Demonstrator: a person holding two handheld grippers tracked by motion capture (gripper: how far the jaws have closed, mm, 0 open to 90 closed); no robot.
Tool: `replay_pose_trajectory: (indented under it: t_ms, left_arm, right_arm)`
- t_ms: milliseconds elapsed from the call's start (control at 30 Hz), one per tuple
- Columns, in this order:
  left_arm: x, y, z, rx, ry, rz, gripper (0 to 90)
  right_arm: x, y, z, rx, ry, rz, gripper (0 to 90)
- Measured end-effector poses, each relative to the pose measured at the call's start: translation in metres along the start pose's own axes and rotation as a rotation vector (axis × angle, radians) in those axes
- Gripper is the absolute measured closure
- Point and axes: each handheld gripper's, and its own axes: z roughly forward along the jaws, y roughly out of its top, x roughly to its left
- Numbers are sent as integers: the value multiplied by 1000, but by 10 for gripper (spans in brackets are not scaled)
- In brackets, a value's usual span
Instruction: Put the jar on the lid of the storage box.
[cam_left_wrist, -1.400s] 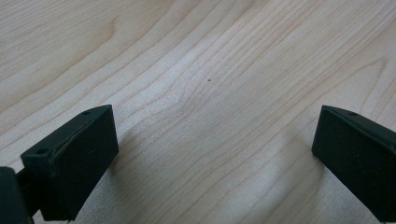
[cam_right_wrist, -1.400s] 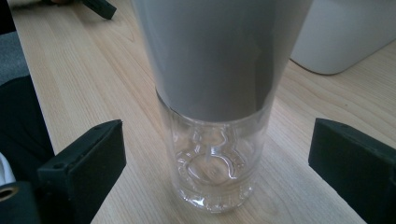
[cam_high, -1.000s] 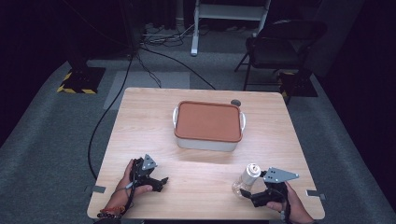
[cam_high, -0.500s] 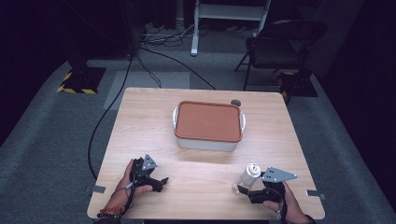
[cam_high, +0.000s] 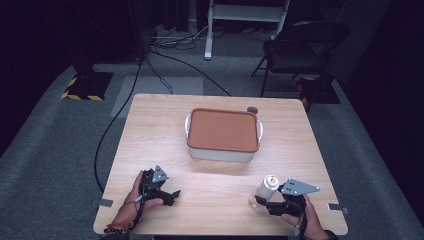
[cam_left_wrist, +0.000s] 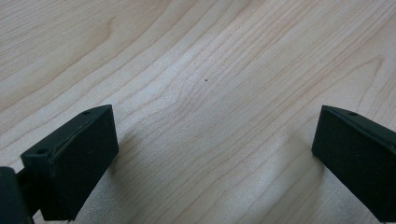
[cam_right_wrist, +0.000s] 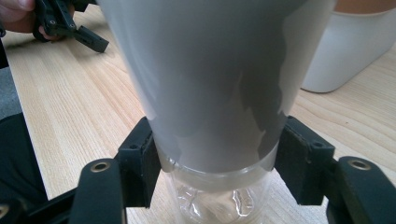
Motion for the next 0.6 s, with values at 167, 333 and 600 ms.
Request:
replay_pose_trajectory:
  t_ms: [167,333,600]
  left_arm:
    - [0,0,0,0,0,0,3]
    - [0,0,0,1,-1,1,3]
    - [0,0,0,1,-1,2,3]
  right_arm:
    - [1,0,-1,-2,-6,-14,388]
    - [2,0,-1,-1,-12,-17,390]
    - [0,2,-3,11,-26,-17,393]
